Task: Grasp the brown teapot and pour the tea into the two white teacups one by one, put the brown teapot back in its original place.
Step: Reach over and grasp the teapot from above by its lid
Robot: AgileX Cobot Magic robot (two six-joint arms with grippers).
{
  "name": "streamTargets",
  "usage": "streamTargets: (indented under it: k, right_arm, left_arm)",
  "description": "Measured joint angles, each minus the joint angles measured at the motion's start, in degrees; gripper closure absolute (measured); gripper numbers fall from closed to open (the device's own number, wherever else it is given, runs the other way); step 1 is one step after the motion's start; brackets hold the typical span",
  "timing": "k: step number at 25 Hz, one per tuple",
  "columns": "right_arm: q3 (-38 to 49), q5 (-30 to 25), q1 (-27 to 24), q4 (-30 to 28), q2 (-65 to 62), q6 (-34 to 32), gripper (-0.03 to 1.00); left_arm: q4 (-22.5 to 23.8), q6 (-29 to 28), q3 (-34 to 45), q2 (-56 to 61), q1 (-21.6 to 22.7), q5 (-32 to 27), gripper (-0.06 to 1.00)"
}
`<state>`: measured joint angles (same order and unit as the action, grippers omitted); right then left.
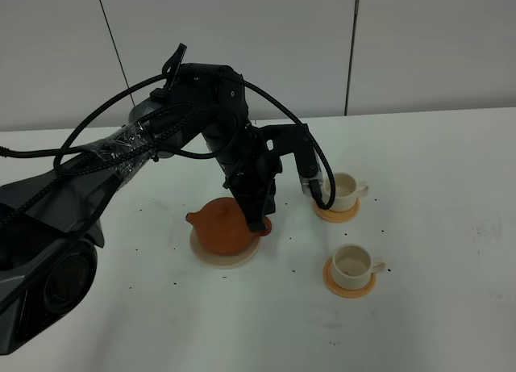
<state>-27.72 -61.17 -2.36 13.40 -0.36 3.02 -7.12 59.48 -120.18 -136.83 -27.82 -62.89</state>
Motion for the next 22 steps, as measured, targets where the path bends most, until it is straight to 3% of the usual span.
streamTargets:
  k: [10, 22]
  right_arm:
    - [0.0, 0.0, 0.0, 0.0, 0.0, 0.0, 0.73]
    - [0.0, 0.0, 0.0, 0.0, 0.0, 0.05, 0.73]
  left_arm:
    - [0.32, -0.61, 0.0, -0.01, 0.0, 3.45, 0.92]
    - [0.74, -0.71, 0.0, -1.71, 0.0, 1.94, 0.92]
